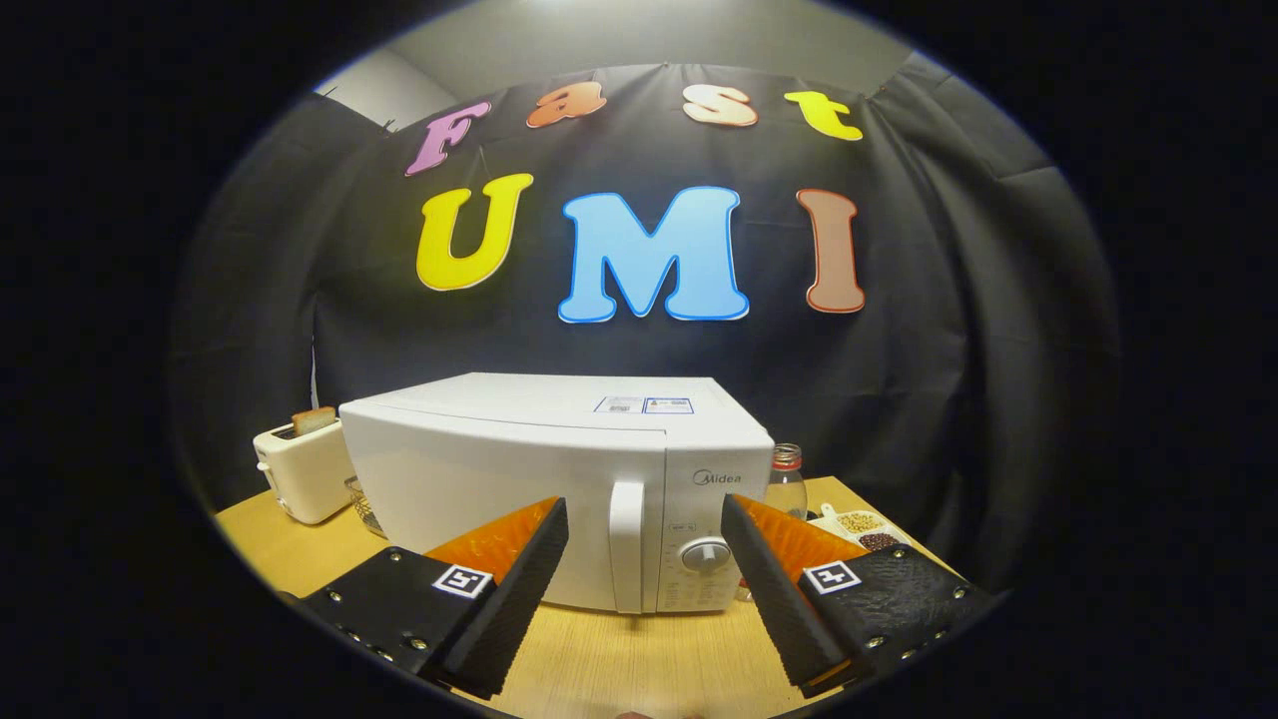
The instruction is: Open the microwave, put the food inside, and close the microwave door.
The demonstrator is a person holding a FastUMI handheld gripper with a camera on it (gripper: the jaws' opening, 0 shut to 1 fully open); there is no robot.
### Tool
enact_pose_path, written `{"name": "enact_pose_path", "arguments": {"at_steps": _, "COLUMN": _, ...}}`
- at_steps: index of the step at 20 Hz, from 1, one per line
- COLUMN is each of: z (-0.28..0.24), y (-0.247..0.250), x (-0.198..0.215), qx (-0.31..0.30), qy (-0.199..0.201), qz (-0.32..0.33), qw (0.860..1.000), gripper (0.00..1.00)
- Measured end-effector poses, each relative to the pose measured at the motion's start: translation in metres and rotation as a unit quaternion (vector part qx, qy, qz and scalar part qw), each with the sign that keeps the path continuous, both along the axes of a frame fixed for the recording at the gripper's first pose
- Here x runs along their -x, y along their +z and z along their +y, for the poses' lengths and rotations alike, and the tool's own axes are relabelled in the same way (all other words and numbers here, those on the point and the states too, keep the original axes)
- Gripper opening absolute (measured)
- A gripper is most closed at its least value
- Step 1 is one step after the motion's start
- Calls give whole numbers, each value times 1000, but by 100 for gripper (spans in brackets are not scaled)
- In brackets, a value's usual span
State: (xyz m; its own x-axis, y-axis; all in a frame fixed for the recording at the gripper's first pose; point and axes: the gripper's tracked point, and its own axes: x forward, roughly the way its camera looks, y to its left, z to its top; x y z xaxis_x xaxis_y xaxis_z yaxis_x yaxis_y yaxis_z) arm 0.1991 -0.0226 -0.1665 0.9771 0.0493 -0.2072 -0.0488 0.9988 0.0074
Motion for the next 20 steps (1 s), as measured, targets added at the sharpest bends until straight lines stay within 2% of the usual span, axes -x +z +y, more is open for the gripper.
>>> {"name": "enact_pose_path", "arguments": {"at_steps": 10, "z": 5, "y": -63, "x": -37, "qx": -7, "qy": 6, "qz": 53, "qw": 999, "gripper": 97}}
{"name": "enact_pose_path", "arguments": {"at_steps": 13, "z": 3, "y": -72, "x": -41, "qx": -19, "qy": -1, "qz": 64, "qw": 998, "gripper": 85}}
{"name": "enact_pose_path", "arguments": {"at_steps": 14, "z": 5, "y": -72, "x": -41, "qx": -26, "qy": 2, "qz": 64, "qw": 998, "gripper": 74}}
{"name": "enact_pose_path", "arguments": {"at_steps": 16, "z": 9, "y": -75, "x": -42, "qx": -37, "qy": 9, "qz": 67, "qw": 997, "gripper": 71}}
{"name": "enact_pose_path", "arguments": {"at_steps": 17, "z": 10, "y": -77, "x": -42, "qx": -36, "qy": 9, "qz": 69, "qw": 997, "gripper": 59}}
{"name": "enact_pose_path", "arguments": {"at_steps": 18, "z": 13, "y": -80, "x": -43, "qx": -37, "qy": 11, "qz": 73, "qw": 997, "gripper": 54}}
{"name": "enact_pose_path", "arguments": {"at_steps": 19, "z": 16, "y": -80, "x": -44, "qx": -40, "qy": 17, "qz": 75, "qw": 996, "gripper": 54}}
{"name": "enact_pose_path", "arguments": {"at_steps": 20, "z": 18, "y": -79, "x": -42, "qx": -35, "qy": 15, "qz": 74, "qw": 997, "gripper": 39}}
